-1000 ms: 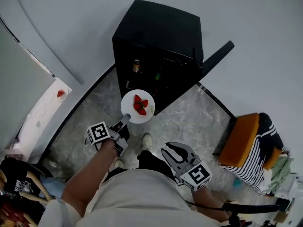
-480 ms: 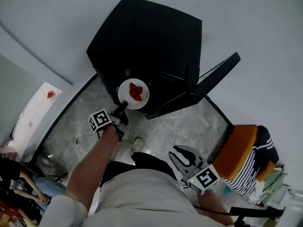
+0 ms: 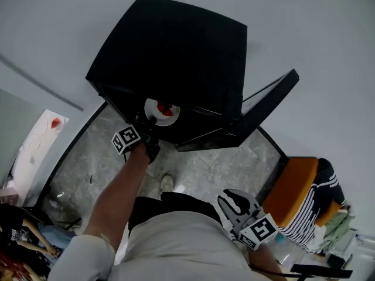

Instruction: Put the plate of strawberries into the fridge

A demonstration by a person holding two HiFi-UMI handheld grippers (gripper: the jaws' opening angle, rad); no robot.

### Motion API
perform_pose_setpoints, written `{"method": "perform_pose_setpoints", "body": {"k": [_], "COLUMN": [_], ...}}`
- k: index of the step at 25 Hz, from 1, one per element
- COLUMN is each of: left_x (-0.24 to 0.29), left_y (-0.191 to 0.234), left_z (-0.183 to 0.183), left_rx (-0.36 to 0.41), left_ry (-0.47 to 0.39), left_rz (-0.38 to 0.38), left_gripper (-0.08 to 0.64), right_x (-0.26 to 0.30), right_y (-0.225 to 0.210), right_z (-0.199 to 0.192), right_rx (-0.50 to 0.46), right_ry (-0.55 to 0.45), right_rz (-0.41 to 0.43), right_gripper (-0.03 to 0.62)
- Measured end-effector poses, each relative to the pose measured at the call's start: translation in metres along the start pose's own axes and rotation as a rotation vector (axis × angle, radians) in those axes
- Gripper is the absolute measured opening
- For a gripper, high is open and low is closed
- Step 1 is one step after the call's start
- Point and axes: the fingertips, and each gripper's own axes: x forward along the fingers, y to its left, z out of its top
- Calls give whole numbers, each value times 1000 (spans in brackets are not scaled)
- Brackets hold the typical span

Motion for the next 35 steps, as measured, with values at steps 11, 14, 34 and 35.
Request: {"method": "perform_pose_setpoints", "body": {"k": [11,14,34,35], "left_x": [42,45,46,43], "left_y": [14,16,36,35], "left_z": [14,15,21,22], "left_rx": [25,57,770,782], "left_ry": [0,-2,178,179], "left_rz": [75,112,564,566], "left_gripper": [26,26,154,161], "right_x": [-11,-10,1,2], "right_y": [-25,-27,-16,-13], "right_z": [-13,-11,-9,-10], "right_rx": [57,56,48,46], "right_ry": [30,34,51,51], "right_rz": [-48,-45,-42,-43], "right_gripper": [87,87,87,87]}}
